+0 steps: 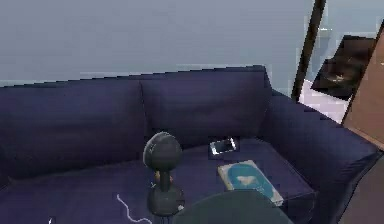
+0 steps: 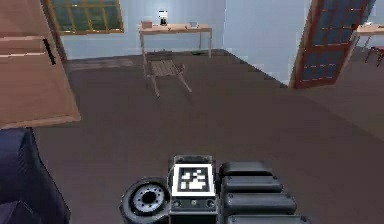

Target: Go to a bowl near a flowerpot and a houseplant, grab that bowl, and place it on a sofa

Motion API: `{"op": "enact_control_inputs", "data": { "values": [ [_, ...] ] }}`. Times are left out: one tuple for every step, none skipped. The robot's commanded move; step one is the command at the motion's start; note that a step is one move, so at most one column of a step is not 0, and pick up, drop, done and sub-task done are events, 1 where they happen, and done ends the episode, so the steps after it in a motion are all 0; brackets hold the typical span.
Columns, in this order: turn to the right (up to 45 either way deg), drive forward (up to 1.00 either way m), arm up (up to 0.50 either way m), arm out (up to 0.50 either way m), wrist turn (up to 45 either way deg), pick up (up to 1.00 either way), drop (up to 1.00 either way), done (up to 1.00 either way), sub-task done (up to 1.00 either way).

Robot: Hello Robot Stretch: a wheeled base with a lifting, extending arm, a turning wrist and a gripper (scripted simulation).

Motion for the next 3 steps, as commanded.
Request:
{"op": "enact_control_inputs", "data": {
  "values": [
    [45.0, 0.0, 0.0, 0.0, 0.0, 0.0, 0.0, 0.0, 0.0],
    [45.0, 0.0, 0.0, 0.0, 0.0, 0.0, 0.0, 0.0, 0.0],
    [21.0, 0.0, 0.0, 0.0, 0.0, 0.0, 0.0, 0.0, 0.0]
  ]
}}
